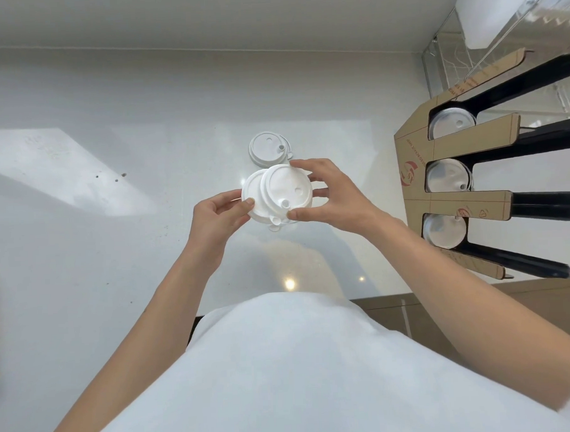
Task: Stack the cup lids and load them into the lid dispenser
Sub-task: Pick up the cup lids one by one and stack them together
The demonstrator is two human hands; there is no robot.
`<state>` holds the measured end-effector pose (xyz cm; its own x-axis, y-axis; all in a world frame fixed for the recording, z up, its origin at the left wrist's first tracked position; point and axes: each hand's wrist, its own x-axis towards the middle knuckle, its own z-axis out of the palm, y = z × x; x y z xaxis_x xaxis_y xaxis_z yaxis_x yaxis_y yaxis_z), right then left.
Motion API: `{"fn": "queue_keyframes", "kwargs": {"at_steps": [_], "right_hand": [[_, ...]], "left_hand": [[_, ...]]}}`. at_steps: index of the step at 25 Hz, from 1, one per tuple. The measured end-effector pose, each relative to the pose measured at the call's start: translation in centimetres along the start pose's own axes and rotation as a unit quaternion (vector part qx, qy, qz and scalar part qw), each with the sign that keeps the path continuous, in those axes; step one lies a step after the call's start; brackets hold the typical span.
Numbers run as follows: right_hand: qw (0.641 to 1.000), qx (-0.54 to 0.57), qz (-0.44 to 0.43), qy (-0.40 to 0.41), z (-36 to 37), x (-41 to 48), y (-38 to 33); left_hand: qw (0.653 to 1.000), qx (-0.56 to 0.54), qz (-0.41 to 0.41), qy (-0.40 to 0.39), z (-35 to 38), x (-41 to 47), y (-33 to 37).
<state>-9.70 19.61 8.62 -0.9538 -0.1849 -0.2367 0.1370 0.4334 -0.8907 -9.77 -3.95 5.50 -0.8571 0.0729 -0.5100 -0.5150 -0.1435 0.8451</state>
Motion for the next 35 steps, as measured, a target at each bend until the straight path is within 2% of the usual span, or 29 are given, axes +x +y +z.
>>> {"fn": "queue_keyframes", "kwargs": {"at_steps": [14,21,30,35], "right_hand": [[0.982,0.177,0.045,-0.054,-0.04,-0.31,-0.24],[0.987,0.15,0.027,-0.047,0.13,-0.09,-0.62],[0.981,0.179,0.069,0.028,0.54,-0.15,-0.14],[0.979,0.183,0.079,0.034,0.82,-0.29,0.0]], "left_hand": [[1.0,0.01,0.011,-0.007,0.66,-0.57,0.66],[1.0,0.024,0.01,-0.003,1.11,-0.6,0.98],[0.999,0.017,0.005,-0.027,0.91,-0.54,0.84],[1.0,0.001,-0.003,-0.028,0.85,-0.64,0.9]]}}
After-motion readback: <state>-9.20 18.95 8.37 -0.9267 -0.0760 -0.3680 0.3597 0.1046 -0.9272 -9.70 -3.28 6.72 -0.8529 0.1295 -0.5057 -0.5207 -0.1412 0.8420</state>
